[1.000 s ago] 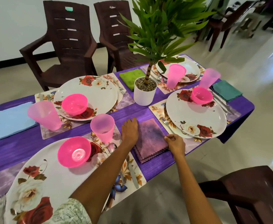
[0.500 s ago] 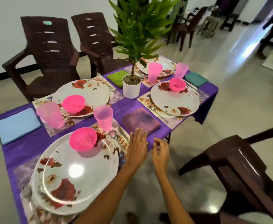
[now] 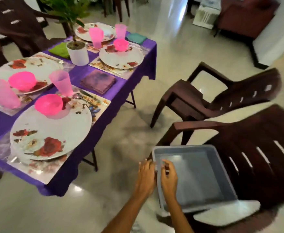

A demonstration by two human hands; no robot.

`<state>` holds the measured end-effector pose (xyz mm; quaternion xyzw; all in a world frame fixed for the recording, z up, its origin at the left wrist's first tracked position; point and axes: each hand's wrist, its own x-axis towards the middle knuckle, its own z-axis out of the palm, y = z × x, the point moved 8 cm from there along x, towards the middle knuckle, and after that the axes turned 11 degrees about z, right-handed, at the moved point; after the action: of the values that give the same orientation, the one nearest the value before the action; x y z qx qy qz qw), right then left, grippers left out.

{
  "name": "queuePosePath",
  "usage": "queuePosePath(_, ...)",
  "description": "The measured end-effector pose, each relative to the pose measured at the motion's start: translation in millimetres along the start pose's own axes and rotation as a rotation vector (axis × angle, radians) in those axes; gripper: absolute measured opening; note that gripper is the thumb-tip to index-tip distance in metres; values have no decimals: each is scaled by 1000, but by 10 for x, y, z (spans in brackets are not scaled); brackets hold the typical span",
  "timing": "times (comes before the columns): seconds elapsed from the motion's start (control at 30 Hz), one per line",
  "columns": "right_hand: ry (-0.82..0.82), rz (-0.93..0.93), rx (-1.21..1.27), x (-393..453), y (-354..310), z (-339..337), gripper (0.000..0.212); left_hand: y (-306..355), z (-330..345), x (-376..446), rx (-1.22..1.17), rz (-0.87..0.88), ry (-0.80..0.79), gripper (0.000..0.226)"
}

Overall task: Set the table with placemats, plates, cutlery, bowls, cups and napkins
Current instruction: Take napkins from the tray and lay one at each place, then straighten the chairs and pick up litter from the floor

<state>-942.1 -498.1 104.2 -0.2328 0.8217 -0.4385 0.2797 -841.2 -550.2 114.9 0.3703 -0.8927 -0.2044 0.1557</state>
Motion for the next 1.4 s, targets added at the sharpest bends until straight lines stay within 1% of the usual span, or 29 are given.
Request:
queuePosePath(0.07, 100, 21, -18, -105, 261, -418, 21, 299, 216, -133, -52, 16, -36, 27)
queuePosePath(0.1, 145, 39, -33, -152, 400, -652, 21, 481, 326, -194, -86, 33, -51, 24)
queuePosePath(0.17, 206, 80, -68, -192, 660, -1068, 22, 823, 586, -279, -157, 58, -108, 27)
queuePosePath(0.27, 285, 181, -80, -216, 1053, -1674, 22, 1247, 900, -371, -215, 54, -173, 24)
queuePosePath(0.3, 313, 215, -90, -211, 1202, -1863, 23, 1409, 1003, -377, -238, 55, -219, 25)
queuePosePath(0.37, 362, 266, -99, -192, 1492, -2252, 24, 1784, 1206, -381, -214, 83, -318, 29)
queuePosePath(0.47, 398, 294, -89, -58, 1816, -2730, 22, 2213, 1523, -322, -167, 108, -385, 30)
queuePosePath(0.53, 396, 280, -164, 55, 1979, -3016, 23, 2489, 1803, -258, -163, 104, -407, 29)
queuePosePath(0.6, 326, 212, -294, 216, 2113, -3189, 26, 2712, 2108, -193, -159, 55, -440, 30)
queuePosePath(0.63, 241, 144, -394, 324, 2161, -3201, 31, 2820, 2238, -139, -155, 23, -453, 30)
queuePosePath(0.7, 18, 20, -615, 550, 2359, -3201, 39, 3064, 2519, -58, -167, -54, -505, 32)
queuePosePath(0.77, -182, -75, -806, 695, 2497, -3185, 43, 3223, 2743, -3, -179, -129, -562, 34)
queuePosePath(0.83, -283, -177, -937, 798, 2577, -3219, 46, 3315, 2924, -17, -200, -206, -609, 37)
queuePosePath(0.93, -286, -330, -1062, 942, 2586, -3256, 51, 3241, 3063, -35, -146, -276, -652, 51)
queuePosePath(1.03, -249, -441, -1174, 1098, 2660, -3264, 45, 3081, 3148, -24, -131, -327, -739, 65)
queuePosePath(1.13, -139, -550, -1260, 1203, 2736, -3285, 49, 2969, 3251, -32, -170, -385, -807, 62)
queuePosePath(1.2, -70, -597, -1237, 1232, 2672, -3221, 48, 2864, 3255, -26, -168, -407, -819, 59)
queuePosePath(1.27, -54, -587, -1175, 1226, 2575, -3111, 48, 2726, 3193, -7, -157, -409, -833, 57)
queuePosePath(1.33, -8, -610, -1116, 1167, 2434, -2947, 48, 2527, 3025, 11, -131, -416, -836, 56)
queuePosePath(1.4, 36, -595, -1064, 1104, 2261, -2759, 49, 2302, 2790, 56, -96, -412, -832, 56)
